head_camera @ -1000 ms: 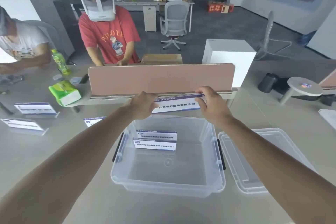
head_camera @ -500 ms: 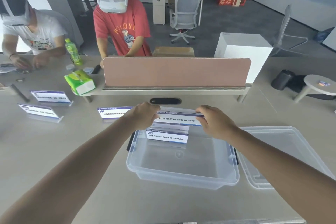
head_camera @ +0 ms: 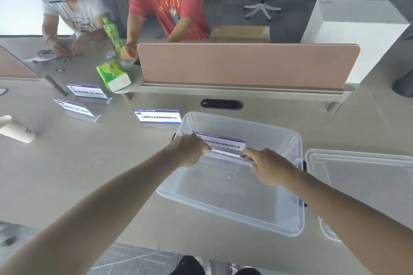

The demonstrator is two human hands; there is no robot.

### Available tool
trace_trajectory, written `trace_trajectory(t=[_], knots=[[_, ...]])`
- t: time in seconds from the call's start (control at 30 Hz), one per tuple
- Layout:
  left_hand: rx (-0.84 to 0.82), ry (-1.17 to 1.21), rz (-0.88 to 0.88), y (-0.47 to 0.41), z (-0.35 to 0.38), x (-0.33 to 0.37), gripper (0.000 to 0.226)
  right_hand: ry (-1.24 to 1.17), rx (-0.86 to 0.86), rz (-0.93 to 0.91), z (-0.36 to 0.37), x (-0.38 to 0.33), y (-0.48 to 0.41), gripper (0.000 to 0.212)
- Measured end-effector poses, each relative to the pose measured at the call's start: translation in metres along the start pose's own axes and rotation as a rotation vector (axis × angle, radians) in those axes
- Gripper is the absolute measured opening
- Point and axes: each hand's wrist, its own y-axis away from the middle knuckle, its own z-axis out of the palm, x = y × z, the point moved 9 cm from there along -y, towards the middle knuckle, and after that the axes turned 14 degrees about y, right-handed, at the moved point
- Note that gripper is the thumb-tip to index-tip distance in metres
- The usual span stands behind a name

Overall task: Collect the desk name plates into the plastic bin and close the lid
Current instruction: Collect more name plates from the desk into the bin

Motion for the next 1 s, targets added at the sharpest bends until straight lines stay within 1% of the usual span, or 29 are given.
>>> trace_trajectory(t=[0.07, 0.13, 0.23, 0.33, 0.43, 0.53, 0.63, 0.77, 0.8, 0.83, 0.9, 0.93, 1.0], knots=[[-0.043, -0.043, 0.002, -0.007, 0.012, -0.001, 0.039, 0.002, -0.063, -0.024, 0.013, 0.0, -0.006, 0.045], [-0.083, -0.042, 0.011, -0.014, 0.023, -0.002, 0.039, -0.016, -0.118, -0.036, 0.026, 0.0, -0.011, 0.045], [-0.151, -0.038, 0.013, -0.026, 0.046, -0.008, 0.041, -0.042, -0.206, -0.016, 0.047, 0.002, -0.015, 0.039], [-0.204, -0.062, 0.029, -0.038, 0.067, -0.012, 0.038, -0.044, -0.279, 0.032, 0.065, 0.004, -0.017, 0.047], [-0.241, -0.083, 0.062, -0.048, 0.081, -0.012, 0.037, -0.052, -0.314, 0.102, 0.078, 0.007, -0.017, 0.052], [-0.251, -0.112, 0.102, -0.054, 0.09, -0.011, 0.033, -0.042, -0.312, 0.133, 0.086, 0.007, -0.016, 0.05], [-0.271, -0.122, 0.122, -0.054, 0.096, -0.011, 0.035, -0.055, -0.322, 0.155, 0.094, 0.005, -0.015, 0.041], [-0.361, -0.145, 0.135, -0.052, 0.1, -0.01, 0.018, -0.1, -0.341, 0.189, 0.097, 0.006, -0.018, 0.036], [-0.377, -0.137, 0.14, -0.054, 0.102, -0.01, 0.019, -0.1, -0.36, 0.194, 0.098, 0.006, -0.018, 0.033], [-0.391, -0.122, 0.151, -0.054, 0.101, -0.008, 0.025, -0.091, -0.382, 0.204, 0.099, 0.007, -0.017, 0.035], [-0.423, -0.101, 0.19, -0.053, 0.099, 0.002, 0.038, -0.093, -0.417, 0.266, 0.098, 0.015, -0.013, 0.052], [-0.418, -0.096, 0.219, -0.052, 0.097, 0.01, 0.038, -0.105, -0.425, 0.306, 0.097, 0.02, -0.01, 0.059], [-0.394, -0.093, 0.274, -0.048, 0.095, 0.028, 0.036, -0.099, -0.443, 0.363, 0.096, 0.028, -0.005, 0.063]])
